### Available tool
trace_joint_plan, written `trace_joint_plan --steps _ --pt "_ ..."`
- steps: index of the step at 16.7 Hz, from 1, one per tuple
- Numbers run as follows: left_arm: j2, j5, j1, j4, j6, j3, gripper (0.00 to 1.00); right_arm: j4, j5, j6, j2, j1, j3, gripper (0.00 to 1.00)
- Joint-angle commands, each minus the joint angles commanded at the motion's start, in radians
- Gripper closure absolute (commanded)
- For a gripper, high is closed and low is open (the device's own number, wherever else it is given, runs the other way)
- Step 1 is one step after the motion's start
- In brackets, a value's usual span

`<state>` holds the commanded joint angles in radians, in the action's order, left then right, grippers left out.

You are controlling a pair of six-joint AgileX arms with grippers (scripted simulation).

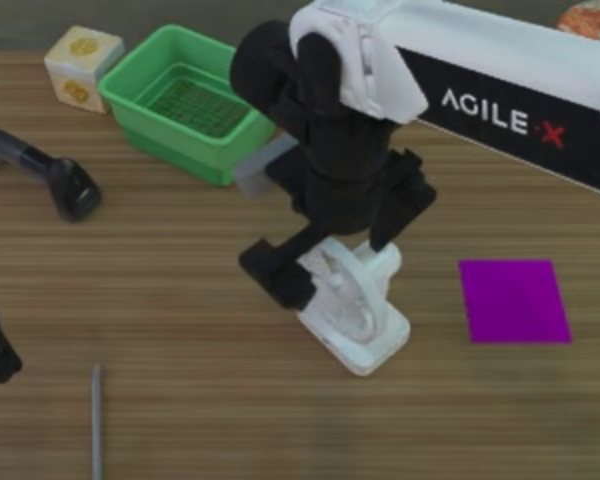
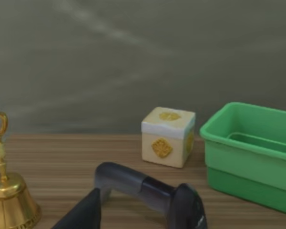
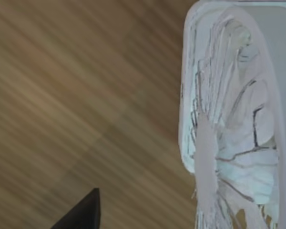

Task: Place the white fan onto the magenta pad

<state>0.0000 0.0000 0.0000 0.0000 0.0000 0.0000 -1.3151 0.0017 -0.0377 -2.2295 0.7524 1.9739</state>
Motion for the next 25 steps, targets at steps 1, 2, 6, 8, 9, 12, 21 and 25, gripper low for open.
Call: trace_joint_plan --steps 1,2,6,8,9,12,21,25 --pt "0.0 0.0 0.0 0.0 0.0 0.0 0.0 0.0 0.0 0.0 0.0 0.0 0.0 0.0" --pt "0.0 0.0 0.0 0.0 0.0 0.0 0.0 0.0 0.0 0.0 0.0 0.0 0.0 0.08" --pt "0.0 0.0 0.0 0.0 0.0 0.0 0.0 0.0 0.0 0.0 0.0 0.0 0.0 0.38" --pt "0.0 0.0 0.0 0.0 0.0 0.0 0.0 0.0 0.0 0.0 0.0 0.0 0.0 0.53" --pt "0.0 0.0 0.0 0.0 0.0 0.0 0.0 0.0 0.0 0.0 0.0 0.0 0.0 0.6" --pt "0.0 0.0 0.0 0.0 0.0 0.0 0.0 0.0 0.0 0.0 0.0 0.0 0.0 0.83" --pt "0.0 0.0 0.0 0.0 0.0 0.0 0.0 0.0 0.0 0.0 0.0 0.0 0.0 1.0" --pt "0.0 0.0 0.0 0.0 0.0 0.0 0.0 -0.017 0.001 0.0 0.003 -0.002 0.018 1.0"
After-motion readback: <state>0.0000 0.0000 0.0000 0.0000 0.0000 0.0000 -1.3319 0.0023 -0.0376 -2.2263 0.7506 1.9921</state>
